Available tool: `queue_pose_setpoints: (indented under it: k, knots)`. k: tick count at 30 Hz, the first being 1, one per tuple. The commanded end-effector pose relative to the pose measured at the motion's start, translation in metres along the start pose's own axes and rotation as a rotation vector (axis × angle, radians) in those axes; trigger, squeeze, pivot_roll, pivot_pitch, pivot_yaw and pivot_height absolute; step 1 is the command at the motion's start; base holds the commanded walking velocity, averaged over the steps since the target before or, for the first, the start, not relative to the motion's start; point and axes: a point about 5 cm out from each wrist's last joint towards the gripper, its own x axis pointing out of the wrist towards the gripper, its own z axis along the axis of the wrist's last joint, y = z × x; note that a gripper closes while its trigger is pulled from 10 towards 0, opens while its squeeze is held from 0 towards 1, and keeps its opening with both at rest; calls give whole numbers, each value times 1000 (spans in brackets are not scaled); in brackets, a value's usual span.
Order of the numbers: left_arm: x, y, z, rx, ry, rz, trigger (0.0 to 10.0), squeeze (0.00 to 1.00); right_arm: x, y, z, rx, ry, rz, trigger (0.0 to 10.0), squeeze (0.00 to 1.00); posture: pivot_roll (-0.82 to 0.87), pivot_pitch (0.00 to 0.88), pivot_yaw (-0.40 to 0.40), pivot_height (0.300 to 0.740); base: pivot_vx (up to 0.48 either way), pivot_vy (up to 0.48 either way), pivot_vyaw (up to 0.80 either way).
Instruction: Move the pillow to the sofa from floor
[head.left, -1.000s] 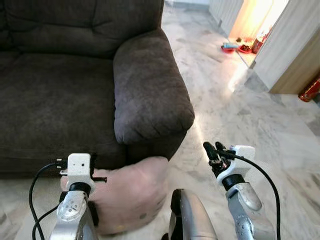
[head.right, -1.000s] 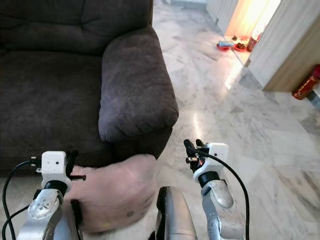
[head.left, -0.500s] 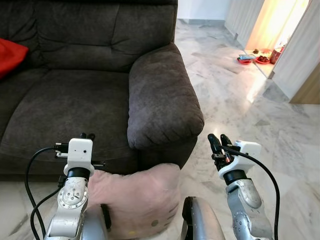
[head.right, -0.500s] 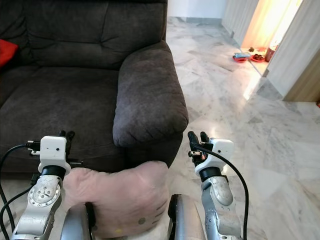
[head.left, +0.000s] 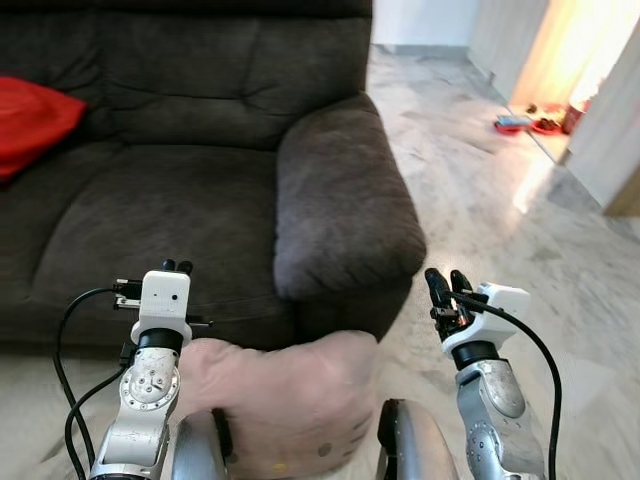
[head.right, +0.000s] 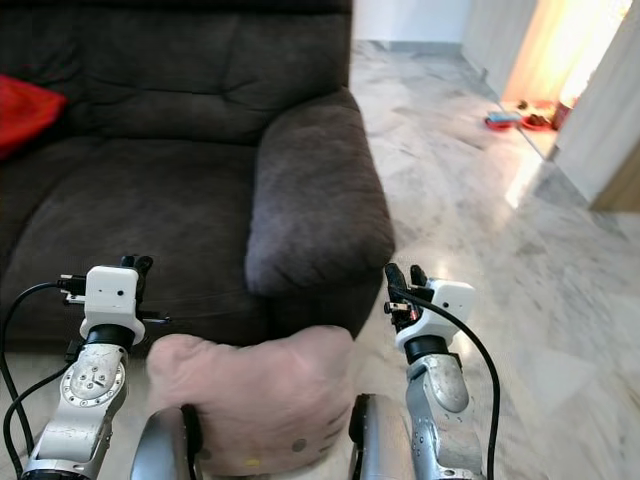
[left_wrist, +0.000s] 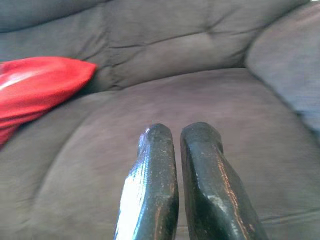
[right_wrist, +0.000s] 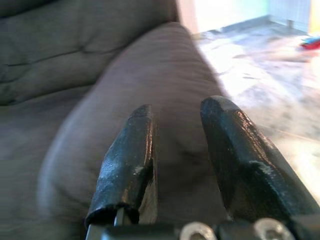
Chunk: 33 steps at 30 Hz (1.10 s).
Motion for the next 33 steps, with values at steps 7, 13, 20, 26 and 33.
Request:
queue_pose_setpoints:
  k: [7,13,20,26,33]
  knots:
    - [-1,3,-3,15,10,6,10000,0,3,3,-1,-4,-5,5,10000,0,51,0,-53,513,0,347,0]
    - [-1,4,-3,14,12,3,10000,0,4,1,-1,-7,-3,-1,10000,0,53,0,-52,513,0,346,0]
    - [-3,4,-4,12,19,-2,10000,0,5,-2,-1,-13,-2,-10,10000,0,53,0,-51,513,0,349,0]
    - [-3,3,-4,3,25,-11,10000,0,5,-2,0,-15,-3,-14,10000,0,51,0,-53,513,0,349,0]
    - [-2,5,-5,-12,38,-14,10000,0,3,-3,-2,-16,5,-14,10000,0,50,0,-58,513,-107,377,0]
